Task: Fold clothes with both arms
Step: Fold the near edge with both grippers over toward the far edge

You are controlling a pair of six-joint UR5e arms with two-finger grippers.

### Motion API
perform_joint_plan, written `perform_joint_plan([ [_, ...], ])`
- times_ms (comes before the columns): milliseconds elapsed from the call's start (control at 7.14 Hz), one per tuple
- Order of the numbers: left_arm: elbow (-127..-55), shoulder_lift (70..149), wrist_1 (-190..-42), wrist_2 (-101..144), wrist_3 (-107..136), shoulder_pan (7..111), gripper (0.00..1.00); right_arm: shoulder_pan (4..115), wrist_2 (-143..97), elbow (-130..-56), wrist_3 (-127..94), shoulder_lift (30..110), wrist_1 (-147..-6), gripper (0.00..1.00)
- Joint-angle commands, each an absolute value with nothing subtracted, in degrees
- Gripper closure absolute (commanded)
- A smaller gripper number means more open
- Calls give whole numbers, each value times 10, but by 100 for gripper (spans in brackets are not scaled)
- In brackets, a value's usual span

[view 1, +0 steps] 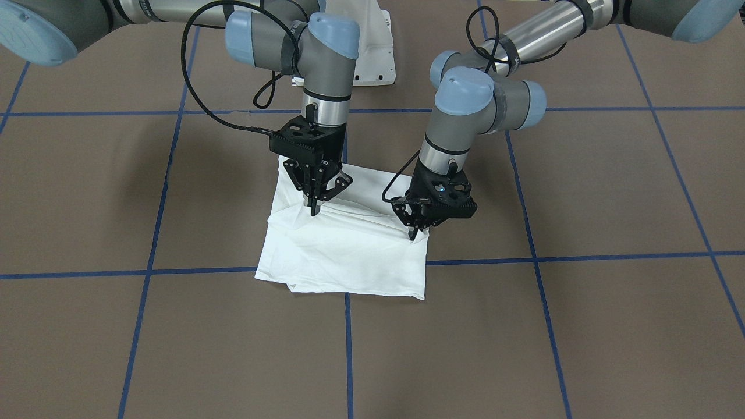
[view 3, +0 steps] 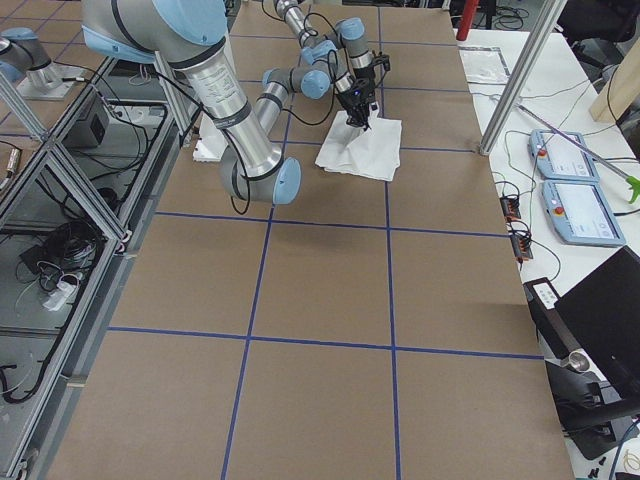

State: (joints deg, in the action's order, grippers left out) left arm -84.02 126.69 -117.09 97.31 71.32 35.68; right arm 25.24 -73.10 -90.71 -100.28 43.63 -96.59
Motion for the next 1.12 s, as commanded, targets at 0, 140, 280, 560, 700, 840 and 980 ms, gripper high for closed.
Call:
perform_joint_plan([
  [0,-822,1271,-1182,974,694,366,24,259,-730,-863,-998,436,-917,58],
  [140,-828,1271,-1181,976,692,367,0,261,-730,-843,-957,425,-896,1],
  [280,-844,1270,-1179,981,653,381,0,265,-732,-843,-953,421,-896,0],
  [560,-867,1246,-1177,1025,581,407,0,267,-742,-844,-951,418,-895,0],
  [700,-869,1236,-1180,1025,577,406,0,267,-745,-845,-948,418,-894,0],
  [840,-885,1231,-1180,1027,558,406,0,266,-746,-845,-949,417,-894,0],
  [980,-897,1213,-1179,1025,518,406,0,265,-748,-844,-947,417,-895,0],
])
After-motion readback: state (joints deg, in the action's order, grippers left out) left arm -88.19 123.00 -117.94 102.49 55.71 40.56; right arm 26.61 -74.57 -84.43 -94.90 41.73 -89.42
